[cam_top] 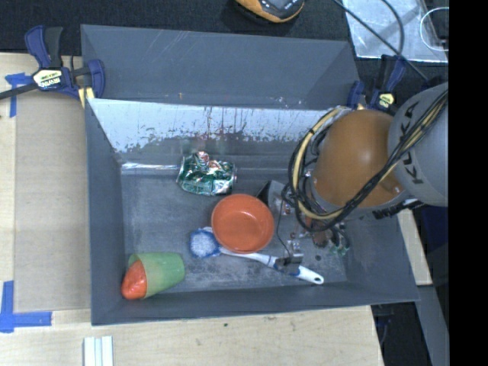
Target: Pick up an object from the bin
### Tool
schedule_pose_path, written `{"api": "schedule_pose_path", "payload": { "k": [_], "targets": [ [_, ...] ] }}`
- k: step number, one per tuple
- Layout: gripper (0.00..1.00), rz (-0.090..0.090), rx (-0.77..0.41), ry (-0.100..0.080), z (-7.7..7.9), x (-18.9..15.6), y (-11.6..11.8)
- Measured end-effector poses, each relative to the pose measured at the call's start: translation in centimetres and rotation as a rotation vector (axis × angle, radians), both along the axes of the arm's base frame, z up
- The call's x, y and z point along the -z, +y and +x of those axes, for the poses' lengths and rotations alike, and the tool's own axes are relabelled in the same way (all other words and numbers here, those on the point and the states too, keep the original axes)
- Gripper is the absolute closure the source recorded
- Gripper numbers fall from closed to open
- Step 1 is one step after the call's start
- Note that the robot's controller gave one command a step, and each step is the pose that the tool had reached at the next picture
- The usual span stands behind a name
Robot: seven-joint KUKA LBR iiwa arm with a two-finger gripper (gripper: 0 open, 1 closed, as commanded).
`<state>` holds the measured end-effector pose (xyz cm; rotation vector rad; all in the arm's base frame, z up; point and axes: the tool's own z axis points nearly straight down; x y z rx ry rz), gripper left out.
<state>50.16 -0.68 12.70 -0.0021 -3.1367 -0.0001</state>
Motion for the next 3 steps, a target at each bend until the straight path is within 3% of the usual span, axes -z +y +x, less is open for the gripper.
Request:
{"api": "schedule_pose_path", "payload": {
  "k": [1, 2, 3],
  "targets": [
    [0.0, 0.0, 0.0, -0.008, 0.2, -0.4, 0.0],
    [0.0, 0.004, 0.049, -0.027, 0.4, 5.0, 4.5],
    [0.0, 0.0, 0.031, -0.01, -0.8, -0.5, 4.1]
  ]
}}
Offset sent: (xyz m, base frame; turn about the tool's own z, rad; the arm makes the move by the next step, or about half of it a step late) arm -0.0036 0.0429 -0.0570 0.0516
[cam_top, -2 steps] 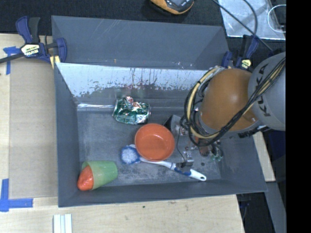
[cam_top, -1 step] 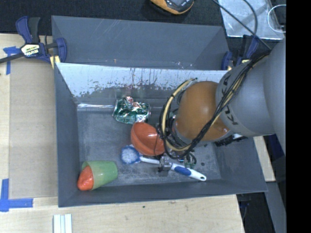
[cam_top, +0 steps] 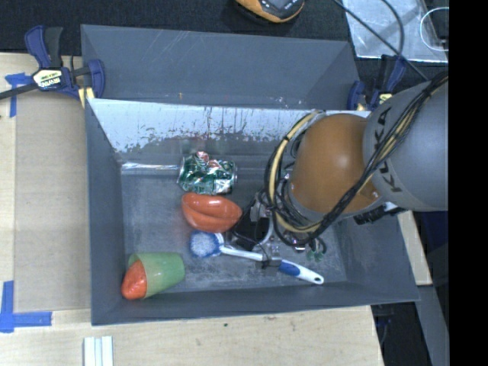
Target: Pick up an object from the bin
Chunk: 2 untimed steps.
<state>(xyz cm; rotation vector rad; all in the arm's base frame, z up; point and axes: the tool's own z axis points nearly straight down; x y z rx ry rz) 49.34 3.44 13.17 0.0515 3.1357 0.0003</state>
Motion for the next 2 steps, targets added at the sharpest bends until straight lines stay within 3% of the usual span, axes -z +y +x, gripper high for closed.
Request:
{"api": "schedule_pose_path", "payload": {
  "k": [1, 2],
  "targets": [
    [0.0, 0.005, 0.017, -0.034, 1.7, 5.1, 0.4],
    [0.0, 0.004, 0.016, -0.026, 1.3, 5.6, 2.6]
  ]
}}
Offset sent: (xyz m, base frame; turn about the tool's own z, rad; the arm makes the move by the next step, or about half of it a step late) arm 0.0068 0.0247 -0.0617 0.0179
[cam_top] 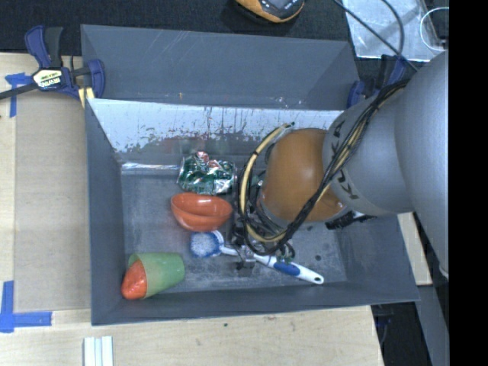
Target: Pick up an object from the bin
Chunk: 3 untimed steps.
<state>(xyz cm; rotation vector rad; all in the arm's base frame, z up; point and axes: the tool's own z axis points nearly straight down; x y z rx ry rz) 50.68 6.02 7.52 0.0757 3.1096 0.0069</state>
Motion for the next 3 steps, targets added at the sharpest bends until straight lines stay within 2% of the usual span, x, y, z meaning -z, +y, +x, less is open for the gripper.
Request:
{"api": "schedule_pose_path", "payload": {
  "k": [1, 3],
  "targets": [
    [1.0, 0.006, 0.093, -0.015, 1.18, 0.37, 1.98],
    [1.0, 0.006, 0.093, -0.012, 1.05, -0.11, 1.96]
  ]
}}
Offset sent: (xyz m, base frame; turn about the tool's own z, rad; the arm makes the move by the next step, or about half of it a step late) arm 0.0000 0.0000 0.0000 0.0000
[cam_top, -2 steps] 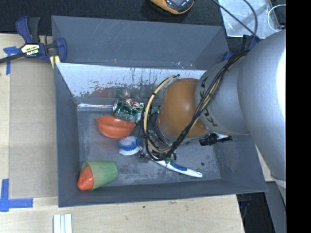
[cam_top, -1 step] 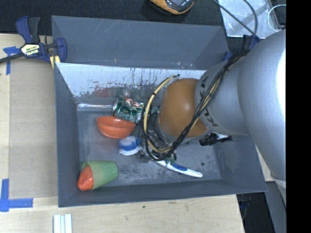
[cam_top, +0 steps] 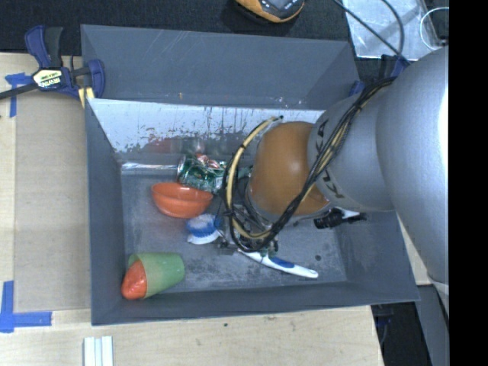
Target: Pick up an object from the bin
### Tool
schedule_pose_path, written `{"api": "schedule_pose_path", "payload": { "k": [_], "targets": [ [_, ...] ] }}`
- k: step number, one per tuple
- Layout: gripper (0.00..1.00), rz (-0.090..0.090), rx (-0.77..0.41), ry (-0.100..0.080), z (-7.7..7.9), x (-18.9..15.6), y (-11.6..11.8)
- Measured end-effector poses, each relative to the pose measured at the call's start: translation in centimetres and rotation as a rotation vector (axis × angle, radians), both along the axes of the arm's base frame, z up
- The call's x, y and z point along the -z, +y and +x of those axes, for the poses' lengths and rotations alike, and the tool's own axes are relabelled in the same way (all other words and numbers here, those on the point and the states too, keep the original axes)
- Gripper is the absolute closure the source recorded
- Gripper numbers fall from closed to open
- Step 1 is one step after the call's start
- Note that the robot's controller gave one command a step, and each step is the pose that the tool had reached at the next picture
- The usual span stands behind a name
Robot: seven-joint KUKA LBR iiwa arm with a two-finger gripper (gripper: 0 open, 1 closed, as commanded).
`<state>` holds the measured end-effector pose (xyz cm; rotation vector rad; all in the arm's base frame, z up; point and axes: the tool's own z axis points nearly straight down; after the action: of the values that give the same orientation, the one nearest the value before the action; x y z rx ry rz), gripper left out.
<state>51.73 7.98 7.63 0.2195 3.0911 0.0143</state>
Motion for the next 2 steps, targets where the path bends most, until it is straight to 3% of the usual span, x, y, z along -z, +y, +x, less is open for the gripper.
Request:
{"api": "schedule_pose_path", "payload": {
  "k": [2],
  "targets": [
    [1.0, 0.0, -0.002, 0.004, -0.1, -3.6, 0.0]
  ]
}}
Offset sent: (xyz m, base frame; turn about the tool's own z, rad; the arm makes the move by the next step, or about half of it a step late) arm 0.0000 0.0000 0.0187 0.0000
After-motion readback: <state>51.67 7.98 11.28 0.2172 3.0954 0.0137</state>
